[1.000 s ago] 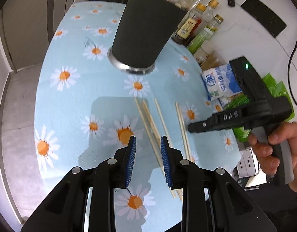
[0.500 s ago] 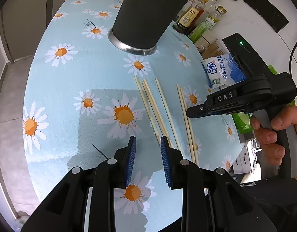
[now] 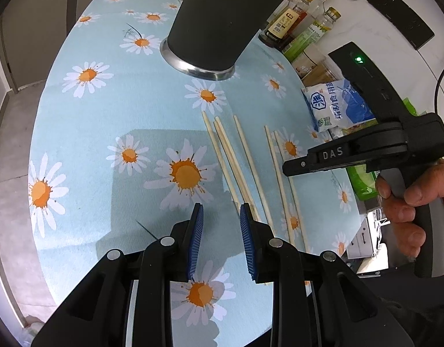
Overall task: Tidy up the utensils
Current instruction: 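Grasp one wooden chopstick with the right gripper, then grasp another chopstick with the left gripper while the right gripper holds its chopstick, then carry both held chopsticks up over the black holder, then open both grippers to drop the chopsticks into the holder, then move both grippers back down to the remaining chopsticks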
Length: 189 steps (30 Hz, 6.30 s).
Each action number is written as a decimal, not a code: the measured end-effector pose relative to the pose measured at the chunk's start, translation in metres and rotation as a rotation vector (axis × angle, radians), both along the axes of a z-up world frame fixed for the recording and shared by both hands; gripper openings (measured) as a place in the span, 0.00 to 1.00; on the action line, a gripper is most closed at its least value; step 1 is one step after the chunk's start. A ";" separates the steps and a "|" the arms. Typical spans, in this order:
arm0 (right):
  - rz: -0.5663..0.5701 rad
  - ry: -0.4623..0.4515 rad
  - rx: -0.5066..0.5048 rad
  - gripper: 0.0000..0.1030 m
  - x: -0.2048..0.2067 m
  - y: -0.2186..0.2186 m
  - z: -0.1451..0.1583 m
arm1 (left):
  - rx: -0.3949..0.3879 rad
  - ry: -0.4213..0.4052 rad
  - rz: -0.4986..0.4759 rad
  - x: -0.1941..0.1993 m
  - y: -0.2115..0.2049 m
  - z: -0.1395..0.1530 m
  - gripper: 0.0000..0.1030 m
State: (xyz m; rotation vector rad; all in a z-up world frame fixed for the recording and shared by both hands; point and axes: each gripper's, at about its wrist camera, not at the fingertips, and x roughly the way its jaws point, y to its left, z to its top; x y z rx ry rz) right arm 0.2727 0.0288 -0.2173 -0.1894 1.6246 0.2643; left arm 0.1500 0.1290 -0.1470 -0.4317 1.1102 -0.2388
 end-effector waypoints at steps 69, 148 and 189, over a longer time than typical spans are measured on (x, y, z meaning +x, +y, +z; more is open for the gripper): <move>0.185 -0.123 0.513 0.05 0.009 -0.059 0.085 | 0.161 0.079 0.115 0.035 -0.014 0.050 0.03; 0.121 -0.896 0.831 0.23 0.089 -0.024 0.227 | 0.034 -0.840 0.182 0.125 0.054 0.163 0.23; -0.021 -0.064 0.304 0.42 0.006 -0.044 0.049 | 0.013 -0.345 0.033 0.011 0.026 0.077 0.36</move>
